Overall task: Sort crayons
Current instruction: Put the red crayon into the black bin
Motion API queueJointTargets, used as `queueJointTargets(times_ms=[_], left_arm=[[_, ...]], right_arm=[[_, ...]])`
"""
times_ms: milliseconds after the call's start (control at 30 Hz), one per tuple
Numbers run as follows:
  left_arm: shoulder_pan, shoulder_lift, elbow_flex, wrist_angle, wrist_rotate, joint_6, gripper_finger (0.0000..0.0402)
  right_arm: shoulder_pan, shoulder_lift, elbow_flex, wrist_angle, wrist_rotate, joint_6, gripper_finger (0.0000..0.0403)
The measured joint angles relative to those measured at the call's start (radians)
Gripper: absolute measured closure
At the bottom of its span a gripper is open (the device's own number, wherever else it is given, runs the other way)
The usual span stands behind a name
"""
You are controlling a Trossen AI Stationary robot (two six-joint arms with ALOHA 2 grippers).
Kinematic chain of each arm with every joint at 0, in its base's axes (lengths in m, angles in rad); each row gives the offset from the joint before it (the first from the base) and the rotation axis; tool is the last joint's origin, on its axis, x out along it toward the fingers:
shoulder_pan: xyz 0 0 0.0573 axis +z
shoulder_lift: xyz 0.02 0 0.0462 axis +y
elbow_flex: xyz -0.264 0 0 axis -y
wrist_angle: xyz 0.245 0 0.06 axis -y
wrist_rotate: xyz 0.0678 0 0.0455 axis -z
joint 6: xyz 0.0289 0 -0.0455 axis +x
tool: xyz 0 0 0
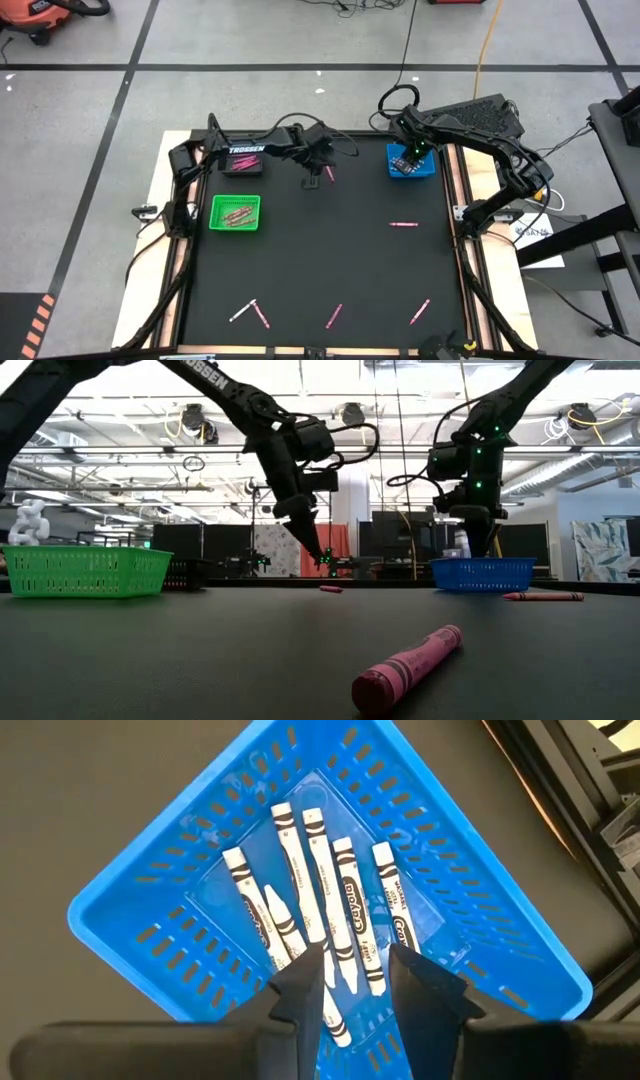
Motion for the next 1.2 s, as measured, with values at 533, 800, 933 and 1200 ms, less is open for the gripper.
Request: queueJointTargets(times_ms=[533, 800, 933, 1200], left_arm=[[0.034, 0.000, 0.024, 0.099, -0.078, -0.897, 0.0314], [0.025, 0.010, 0.022, 0.052, -0.014, -0.858, 0.0314], [0.023, -0.050, 0.022, 0.013, -0.055, -0.784, 0.0314], [0.050, -0.222, 0.022, -0.190, -0.167, -0.681, 0.0314]], right_arm=[[0.000, 0.000, 0.000, 0.020, 0.000, 0.019, 0.0300], [0.014, 0.000, 0.000, 0.019, -0.115, 0.053, 0.0300], [0.054, 0.000, 0.000, 0.049, -0.244, 0.075, 0.0300], [0.159, 0.000, 0.000, 0.258, -0.263, 0.201, 0.0300]])
